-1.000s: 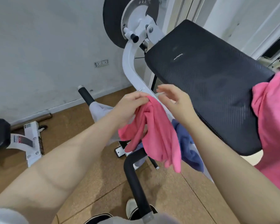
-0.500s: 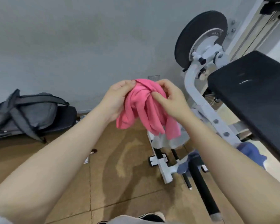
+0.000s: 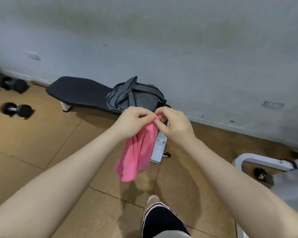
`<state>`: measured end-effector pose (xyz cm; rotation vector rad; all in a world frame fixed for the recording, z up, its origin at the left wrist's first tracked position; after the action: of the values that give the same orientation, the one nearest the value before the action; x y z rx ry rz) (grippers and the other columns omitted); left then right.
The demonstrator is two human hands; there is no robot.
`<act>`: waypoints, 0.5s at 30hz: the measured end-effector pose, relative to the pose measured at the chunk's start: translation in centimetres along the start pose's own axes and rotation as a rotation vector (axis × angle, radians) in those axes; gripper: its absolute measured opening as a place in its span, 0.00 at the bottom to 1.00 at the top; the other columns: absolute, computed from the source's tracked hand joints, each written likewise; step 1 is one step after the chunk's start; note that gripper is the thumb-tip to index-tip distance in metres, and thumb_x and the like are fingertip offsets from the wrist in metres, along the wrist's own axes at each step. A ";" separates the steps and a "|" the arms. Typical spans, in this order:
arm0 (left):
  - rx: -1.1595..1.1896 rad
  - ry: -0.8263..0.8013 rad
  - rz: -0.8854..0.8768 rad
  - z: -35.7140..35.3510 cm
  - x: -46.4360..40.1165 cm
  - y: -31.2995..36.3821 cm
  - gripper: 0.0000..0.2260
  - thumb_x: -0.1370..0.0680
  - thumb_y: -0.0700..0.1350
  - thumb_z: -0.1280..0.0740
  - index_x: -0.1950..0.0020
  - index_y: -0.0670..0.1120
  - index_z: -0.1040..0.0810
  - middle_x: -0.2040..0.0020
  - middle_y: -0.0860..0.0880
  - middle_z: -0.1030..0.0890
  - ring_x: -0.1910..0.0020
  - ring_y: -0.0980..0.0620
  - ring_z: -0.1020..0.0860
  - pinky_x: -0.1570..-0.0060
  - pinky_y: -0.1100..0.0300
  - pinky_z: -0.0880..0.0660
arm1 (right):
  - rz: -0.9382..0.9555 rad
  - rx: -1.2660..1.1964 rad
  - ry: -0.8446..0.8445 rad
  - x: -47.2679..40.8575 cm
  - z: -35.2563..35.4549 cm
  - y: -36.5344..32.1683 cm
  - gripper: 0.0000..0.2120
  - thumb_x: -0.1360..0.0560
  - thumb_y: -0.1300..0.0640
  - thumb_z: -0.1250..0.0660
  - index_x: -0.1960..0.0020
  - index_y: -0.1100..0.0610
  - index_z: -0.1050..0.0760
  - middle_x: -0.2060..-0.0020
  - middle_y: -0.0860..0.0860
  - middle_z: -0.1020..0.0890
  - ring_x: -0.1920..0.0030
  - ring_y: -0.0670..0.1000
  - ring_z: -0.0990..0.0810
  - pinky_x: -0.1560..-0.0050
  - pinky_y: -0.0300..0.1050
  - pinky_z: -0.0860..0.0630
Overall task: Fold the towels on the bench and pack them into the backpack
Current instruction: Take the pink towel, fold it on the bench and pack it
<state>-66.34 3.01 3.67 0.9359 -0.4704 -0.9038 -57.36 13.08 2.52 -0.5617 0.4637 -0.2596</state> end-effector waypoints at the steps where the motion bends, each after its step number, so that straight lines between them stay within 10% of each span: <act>1: -0.034 0.052 0.005 2.0 -0.1 -1.4 0.06 0.25 0.42 0.34 0.54 0.47 0.17 0.58 0.55 0.18 0.59 0.67 0.23 0.53 0.72 0.29 | 0.039 0.043 0.006 -1.8 -1.9 -1.2 0.07 0.27 0.58 0.34 0.50 0.58 0.23 0.61 0.50 0.18 0.59 0.52 0.20 0.57 0.47 0.27; 10: -0.338 0.332 0.057 19.2 -4.1 -13.6 0.04 0.26 0.42 0.32 0.56 0.47 0.27 0.62 0.55 0.26 0.65 0.60 0.29 0.63 0.73 0.34 | 0.250 0.168 -0.044 -19.6 -18.2 -7.6 0.10 0.35 0.58 0.45 0.64 0.59 0.25 0.72 0.53 0.22 0.73 0.57 0.23 0.74 0.41 0.30; 15: -0.438 0.306 0.119 28.3 -9.6 -19.5 0.06 0.25 0.42 0.33 0.50 0.44 0.26 0.56 0.50 0.22 0.58 0.53 0.26 0.60 0.66 0.32 | 0.116 -0.083 -0.303 -30.6 -25.8 -9.2 0.10 0.27 0.66 0.46 0.52 0.60 0.27 0.56 0.56 0.21 0.54 0.57 0.24 0.54 0.53 0.27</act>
<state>-100.20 -8.18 2.50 0.6203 -0.0573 -0.7011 -97.47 4.92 -0.85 -0.6407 0.2126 -0.0425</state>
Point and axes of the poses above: each hand's wrist, its own x-axis away from the middle knuckle, its own z-axis out of the back of the hand, y = z × x, the point moved 4 cm from there along -x, towards the middle knuckle
